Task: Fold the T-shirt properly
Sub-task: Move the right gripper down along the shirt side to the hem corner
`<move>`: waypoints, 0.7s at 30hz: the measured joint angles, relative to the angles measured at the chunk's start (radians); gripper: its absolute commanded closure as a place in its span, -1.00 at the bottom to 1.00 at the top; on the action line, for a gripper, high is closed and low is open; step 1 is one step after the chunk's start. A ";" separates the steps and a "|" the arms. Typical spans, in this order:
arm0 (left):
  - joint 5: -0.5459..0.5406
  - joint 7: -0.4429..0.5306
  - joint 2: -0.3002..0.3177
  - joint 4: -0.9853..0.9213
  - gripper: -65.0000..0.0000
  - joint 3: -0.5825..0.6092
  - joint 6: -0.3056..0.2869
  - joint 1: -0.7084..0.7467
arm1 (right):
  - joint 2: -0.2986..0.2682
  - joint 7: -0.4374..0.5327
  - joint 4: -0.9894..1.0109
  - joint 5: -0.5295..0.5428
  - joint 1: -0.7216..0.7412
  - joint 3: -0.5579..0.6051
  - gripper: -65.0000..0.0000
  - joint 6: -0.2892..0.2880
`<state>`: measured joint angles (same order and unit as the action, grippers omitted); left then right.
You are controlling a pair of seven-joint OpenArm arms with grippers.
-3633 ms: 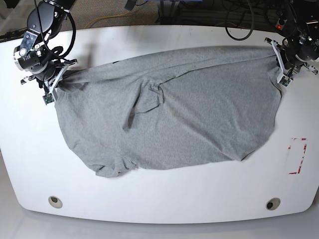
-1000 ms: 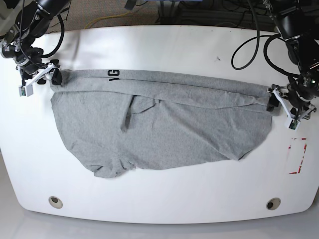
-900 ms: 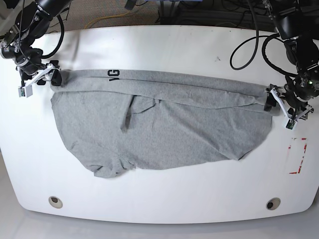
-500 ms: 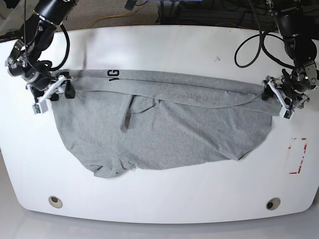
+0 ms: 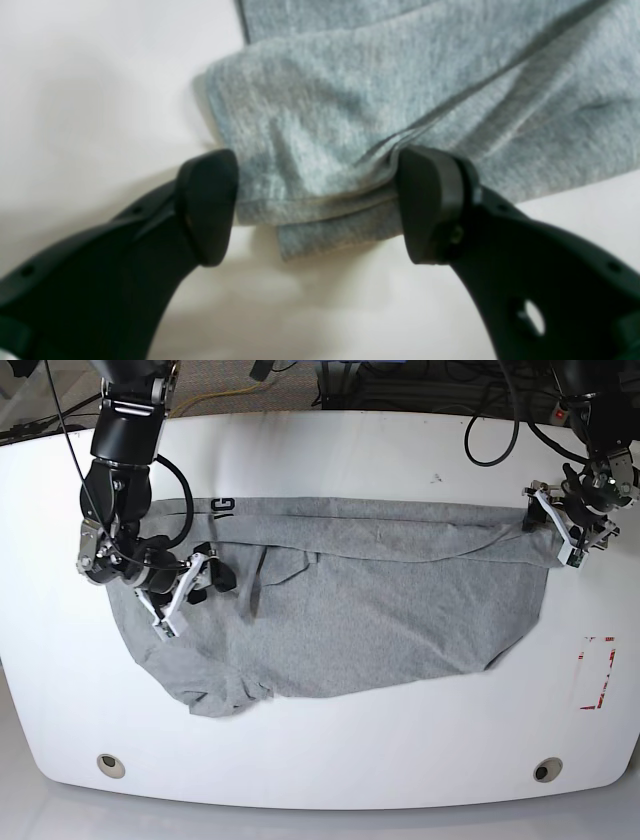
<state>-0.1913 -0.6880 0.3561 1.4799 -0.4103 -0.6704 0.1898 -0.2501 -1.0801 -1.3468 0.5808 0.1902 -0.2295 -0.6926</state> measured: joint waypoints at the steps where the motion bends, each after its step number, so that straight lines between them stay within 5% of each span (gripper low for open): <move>1: 0.001 -0.002 -0.001 0.007 -0.43 0.000 0.000 0.006 | 0.003 0.008 0.022 0.000 0.013 0.030 -0.19 0.000; 14: 0.007 -0.004 0.000 0.040 -0.43 0.000 0.000 0.038 | 0.014 0.121 0.146 0.001 0.075 0.071 -0.11 0.001; 20: 0.007 -0.003 0.001 0.038 -0.43 0.000 0.000 0.038 | 0.058 0.153 0.147 -0.159 0.076 0.067 0.99 0.004; 21: 0.007 -0.003 0.001 0.038 -0.43 0.000 0.000 0.038 | 0.068 0.161 0.148 -0.199 0.075 0.067 1.00 0.003</move>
<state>-0.1844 -0.6910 0.3569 1.5181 -0.4103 -0.6704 0.2279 -0.1825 -0.9195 -1.1992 0.3817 0.2649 -0.1627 -0.6891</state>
